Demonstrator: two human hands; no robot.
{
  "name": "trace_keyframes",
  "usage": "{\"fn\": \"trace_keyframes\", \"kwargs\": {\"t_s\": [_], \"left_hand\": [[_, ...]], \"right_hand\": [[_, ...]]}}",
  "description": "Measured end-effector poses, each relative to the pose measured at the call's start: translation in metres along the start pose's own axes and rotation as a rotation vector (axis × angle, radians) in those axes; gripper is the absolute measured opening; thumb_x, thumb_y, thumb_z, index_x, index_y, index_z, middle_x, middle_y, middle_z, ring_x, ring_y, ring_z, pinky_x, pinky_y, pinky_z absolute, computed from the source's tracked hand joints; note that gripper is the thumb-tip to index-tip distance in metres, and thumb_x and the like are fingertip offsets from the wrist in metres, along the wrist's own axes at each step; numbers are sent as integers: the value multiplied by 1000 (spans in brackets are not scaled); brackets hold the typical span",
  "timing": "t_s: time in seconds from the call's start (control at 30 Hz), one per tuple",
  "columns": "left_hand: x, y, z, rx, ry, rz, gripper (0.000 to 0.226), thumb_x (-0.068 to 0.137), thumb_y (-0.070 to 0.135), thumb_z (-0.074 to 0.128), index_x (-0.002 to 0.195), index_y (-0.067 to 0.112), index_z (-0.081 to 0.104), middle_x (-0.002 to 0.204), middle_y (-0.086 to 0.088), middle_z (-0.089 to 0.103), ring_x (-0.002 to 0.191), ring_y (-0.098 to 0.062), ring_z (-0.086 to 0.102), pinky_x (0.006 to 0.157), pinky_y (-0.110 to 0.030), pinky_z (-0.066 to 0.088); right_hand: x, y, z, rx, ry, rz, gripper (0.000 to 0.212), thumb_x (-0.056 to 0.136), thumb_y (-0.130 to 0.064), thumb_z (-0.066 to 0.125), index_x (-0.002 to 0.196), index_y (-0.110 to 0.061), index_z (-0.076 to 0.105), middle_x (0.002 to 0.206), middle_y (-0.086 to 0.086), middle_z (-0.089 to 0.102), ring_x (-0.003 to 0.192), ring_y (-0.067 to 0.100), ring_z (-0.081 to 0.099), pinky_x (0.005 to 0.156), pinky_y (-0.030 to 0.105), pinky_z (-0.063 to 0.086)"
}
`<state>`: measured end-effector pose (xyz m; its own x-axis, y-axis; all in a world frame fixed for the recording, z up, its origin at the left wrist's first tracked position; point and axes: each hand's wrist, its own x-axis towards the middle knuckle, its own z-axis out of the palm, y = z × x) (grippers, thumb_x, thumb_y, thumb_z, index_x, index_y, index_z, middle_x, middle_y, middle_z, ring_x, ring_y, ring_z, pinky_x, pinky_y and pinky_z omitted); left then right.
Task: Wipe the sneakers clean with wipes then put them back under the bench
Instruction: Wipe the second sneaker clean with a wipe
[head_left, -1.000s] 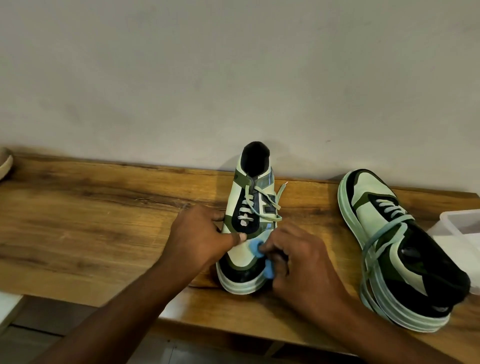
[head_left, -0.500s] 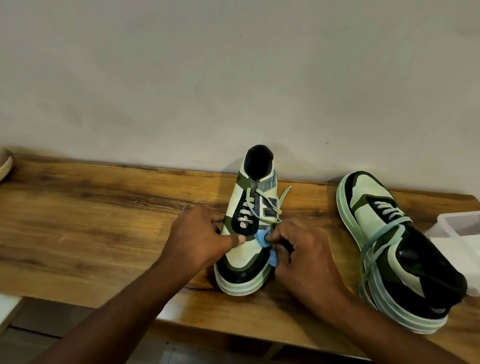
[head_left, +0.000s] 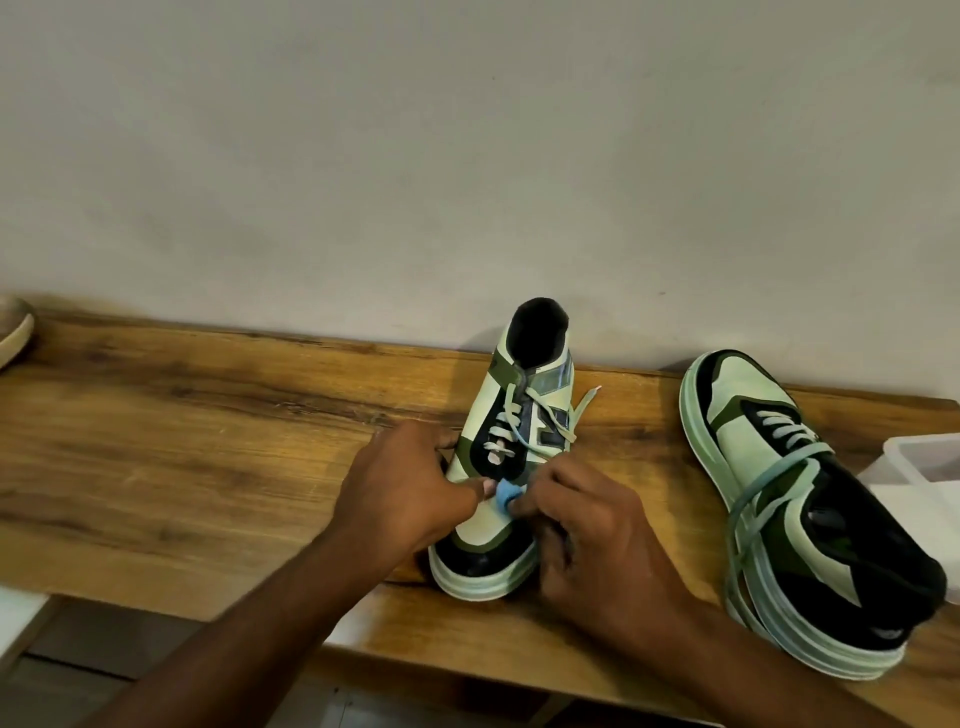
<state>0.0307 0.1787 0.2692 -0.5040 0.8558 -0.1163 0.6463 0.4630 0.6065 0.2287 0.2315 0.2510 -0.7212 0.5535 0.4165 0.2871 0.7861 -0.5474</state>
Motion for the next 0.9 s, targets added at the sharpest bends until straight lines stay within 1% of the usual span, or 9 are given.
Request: {"fn": "trace_keyframes", "kwargs": {"t_s": [0.07,0.1,0.2,0.27,0.47,0.6,0.67,0.83,0.9], "left_hand": [[1,-1,0,11,-13,3,43,72,52,87,114,43,77,90,19,79,83,-2,73,76,-33,63],[2,-1,0,12,-26,5,45,71,53,85,114,43,76,89,19,78,83,-2,73,76,-33,64],[2,-1,-2,-2,-64,11,46,70,54,82,114,43,76,87,21,78,81,0,73,79,-33,63],[2,0,-3,1,-71,19,44,73,52,83,116,43,76,88,22,78,82,0,73,80,-33,63],[3,1,-2,4,-80,28,46,78,45,87,122,42,74,100,17,79,86,-1,72,76,-30,63],[1,3,-6,-54,-117,59,46,82,37,86,125,44,73,106,20,78,94,0,71,87,-32,61],[0,3,-6,-71,-115,67,45,82,36,86,123,44,73,104,20,78,93,0,72,87,-32,61],[3,0,-2,-86,-92,50,48,79,36,88,124,44,73,105,18,79,92,-1,73,85,-35,63],[4,-1,-2,-95,-92,52,50,78,36,89,124,45,72,105,18,79,92,0,73,86,-36,63]], "right_hand": [[-1,-1,0,12,-58,-40,32,77,7,77,100,-15,73,100,-8,60,88,3,58,71,19,54],[2,4,-1,1,-38,-25,32,77,7,77,99,-15,73,99,-8,60,87,3,58,71,19,54],[12,26,-6,-24,131,98,34,74,12,74,91,-17,73,91,-8,62,83,2,58,70,21,53],[15,27,-6,-47,172,155,34,73,12,74,89,-17,72,89,-8,62,82,1,58,70,22,53],[1,-9,2,-38,-110,-48,28,79,-1,75,103,-17,72,101,-7,59,87,5,56,72,21,54],[18,25,-11,-78,112,79,25,76,1,77,93,-18,75,91,-9,62,77,-2,56,66,18,53],[19,32,-14,-100,159,134,27,74,3,78,93,-16,76,89,-8,63,75,0,57,63,22,55],[0,3,-1,-23,-36,-7,29,76,-1,76,99,-19,74,97,-12,63,84,-1,59,69,19,56],[2,8,-4,-24,-42,-13,28,77,-2,75,99,-19,74,96,-12,63,83,-1,59,69,18,55]]}}
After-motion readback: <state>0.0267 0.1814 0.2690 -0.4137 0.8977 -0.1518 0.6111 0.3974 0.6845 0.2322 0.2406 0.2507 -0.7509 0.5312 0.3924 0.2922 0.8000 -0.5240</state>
